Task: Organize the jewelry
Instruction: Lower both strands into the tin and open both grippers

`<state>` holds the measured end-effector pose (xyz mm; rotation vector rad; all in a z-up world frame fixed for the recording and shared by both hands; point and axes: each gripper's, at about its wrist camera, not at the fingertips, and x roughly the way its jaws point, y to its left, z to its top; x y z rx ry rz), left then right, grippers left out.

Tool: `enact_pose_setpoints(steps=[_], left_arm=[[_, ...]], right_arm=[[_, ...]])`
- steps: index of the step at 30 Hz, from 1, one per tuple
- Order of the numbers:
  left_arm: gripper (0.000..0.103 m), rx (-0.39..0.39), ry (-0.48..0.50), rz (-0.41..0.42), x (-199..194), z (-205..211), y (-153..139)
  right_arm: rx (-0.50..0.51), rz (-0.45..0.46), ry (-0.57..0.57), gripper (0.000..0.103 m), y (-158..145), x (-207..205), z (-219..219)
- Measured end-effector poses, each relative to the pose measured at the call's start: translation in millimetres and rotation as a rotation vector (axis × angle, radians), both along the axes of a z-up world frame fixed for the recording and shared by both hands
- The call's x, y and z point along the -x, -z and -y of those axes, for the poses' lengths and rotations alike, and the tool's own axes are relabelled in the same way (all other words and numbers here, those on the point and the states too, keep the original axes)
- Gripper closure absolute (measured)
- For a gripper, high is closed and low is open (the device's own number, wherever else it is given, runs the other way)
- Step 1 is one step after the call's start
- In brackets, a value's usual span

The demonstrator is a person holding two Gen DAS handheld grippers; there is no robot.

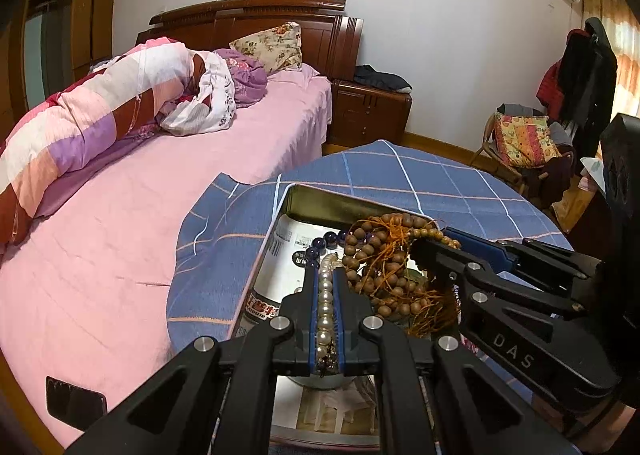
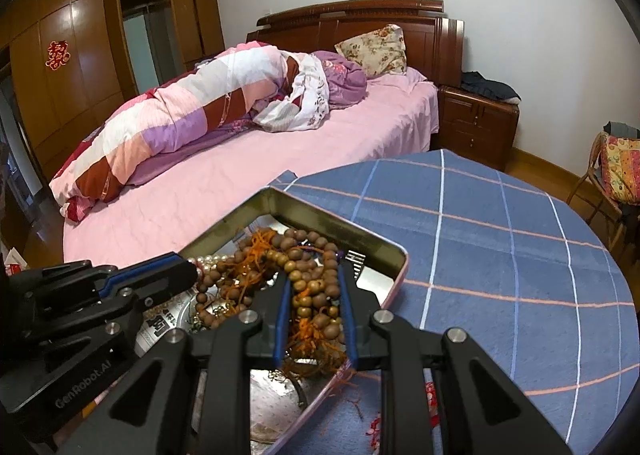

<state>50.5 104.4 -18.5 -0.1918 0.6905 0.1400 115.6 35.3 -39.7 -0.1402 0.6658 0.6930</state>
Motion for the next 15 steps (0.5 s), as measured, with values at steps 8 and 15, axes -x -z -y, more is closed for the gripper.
enact_pose_setpoints(steps=[8, 15], left_arm=[[0.098, 0.005, 0.001, -0.012, -0.6, -1.3, 4.2], [0.098, 0.002, 0.0, -0.026, -0.3, -2.5, 8.6]], right_arm=[[0.005, -0.009, -0.002, 0.079, 3.7, -2.7, -1.1], [0.012, -0.017, -0.011, 0.078, 8.0, -2.0, -5.0]])
